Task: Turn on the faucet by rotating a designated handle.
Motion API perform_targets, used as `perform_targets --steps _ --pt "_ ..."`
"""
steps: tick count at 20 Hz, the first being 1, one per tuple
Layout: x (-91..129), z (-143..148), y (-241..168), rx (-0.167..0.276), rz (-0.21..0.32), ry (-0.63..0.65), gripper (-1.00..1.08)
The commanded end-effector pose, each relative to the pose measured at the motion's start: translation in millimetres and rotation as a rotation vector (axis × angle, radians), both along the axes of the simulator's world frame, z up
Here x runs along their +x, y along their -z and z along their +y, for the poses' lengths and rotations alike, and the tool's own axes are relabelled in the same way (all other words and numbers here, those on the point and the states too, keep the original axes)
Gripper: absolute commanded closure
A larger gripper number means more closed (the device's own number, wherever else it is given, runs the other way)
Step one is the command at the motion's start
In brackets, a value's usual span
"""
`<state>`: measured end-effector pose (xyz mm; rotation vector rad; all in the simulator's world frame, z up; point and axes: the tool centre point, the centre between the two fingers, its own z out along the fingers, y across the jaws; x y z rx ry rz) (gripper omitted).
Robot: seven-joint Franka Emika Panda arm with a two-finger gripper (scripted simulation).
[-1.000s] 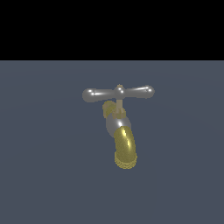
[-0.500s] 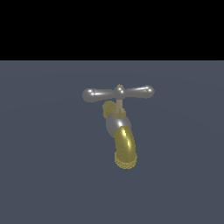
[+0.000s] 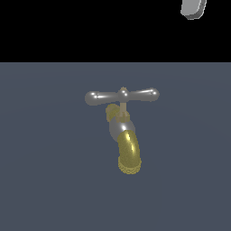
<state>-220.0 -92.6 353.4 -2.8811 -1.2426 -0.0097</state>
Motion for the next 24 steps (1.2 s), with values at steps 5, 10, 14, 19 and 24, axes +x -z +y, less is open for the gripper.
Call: perform_targets --steps 5,10,14,19,24 --pt "15 -14 27 -0.003 0.000 -0.159 1.08" --pt "28 -22 47 -0.005 0.001 -0.278 1.08" --pt "39 -28 63 -0.007 0.001 -0.371 1.08" --pt "53 -34 82 -0.010 0.001 -0.485 1.08" --pt "68 -37 100 -0.012 0.001 -0.593 1.08"
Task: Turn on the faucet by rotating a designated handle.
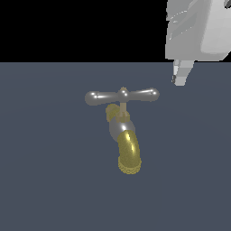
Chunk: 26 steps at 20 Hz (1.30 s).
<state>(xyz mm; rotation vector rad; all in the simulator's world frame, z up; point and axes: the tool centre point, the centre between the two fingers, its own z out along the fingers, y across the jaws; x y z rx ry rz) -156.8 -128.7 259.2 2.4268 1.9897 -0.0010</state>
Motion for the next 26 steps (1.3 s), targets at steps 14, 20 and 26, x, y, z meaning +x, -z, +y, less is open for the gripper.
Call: perform_targets --steps 14,20,26 --pt "39 -2 48 -0.003 0.000 -0.287 1.08" --pt "47 0 58 -0.001 0.001 -0.348 1.08" --pt "51 1 63 0.001 0.002 -0.378 1.08"
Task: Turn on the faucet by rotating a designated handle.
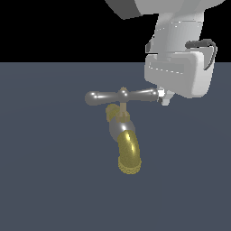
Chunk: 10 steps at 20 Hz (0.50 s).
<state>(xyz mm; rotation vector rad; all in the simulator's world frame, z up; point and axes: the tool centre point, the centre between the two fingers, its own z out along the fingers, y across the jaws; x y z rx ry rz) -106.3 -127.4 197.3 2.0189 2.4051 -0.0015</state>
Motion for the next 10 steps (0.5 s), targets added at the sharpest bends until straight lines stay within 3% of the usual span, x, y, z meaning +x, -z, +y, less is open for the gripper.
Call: perform_targets --steps 1,10 --pt "1.2 0.4 1.4 0.001 0.000 -0.009 1.08" --pt "6.2 0.9 1.9 0.001 0.000 -0.012 1.08"
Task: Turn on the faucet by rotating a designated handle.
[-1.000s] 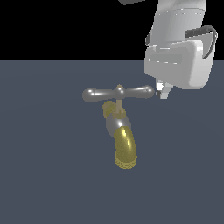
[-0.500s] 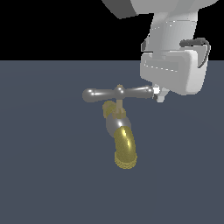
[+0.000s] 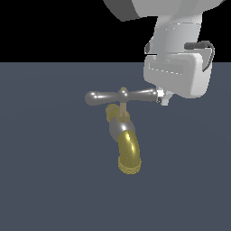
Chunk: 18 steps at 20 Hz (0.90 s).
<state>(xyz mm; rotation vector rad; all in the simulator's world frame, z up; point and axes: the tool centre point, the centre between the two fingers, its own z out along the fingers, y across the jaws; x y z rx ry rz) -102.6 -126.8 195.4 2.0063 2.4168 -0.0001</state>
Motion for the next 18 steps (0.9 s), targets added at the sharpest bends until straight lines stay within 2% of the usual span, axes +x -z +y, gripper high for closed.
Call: perform_targets --steps 1,18 --pt "5 0 0 0.000 0.000 -0.001 1.08" --pt "46 3 0 0.000 0.000 -0.001 1.08"
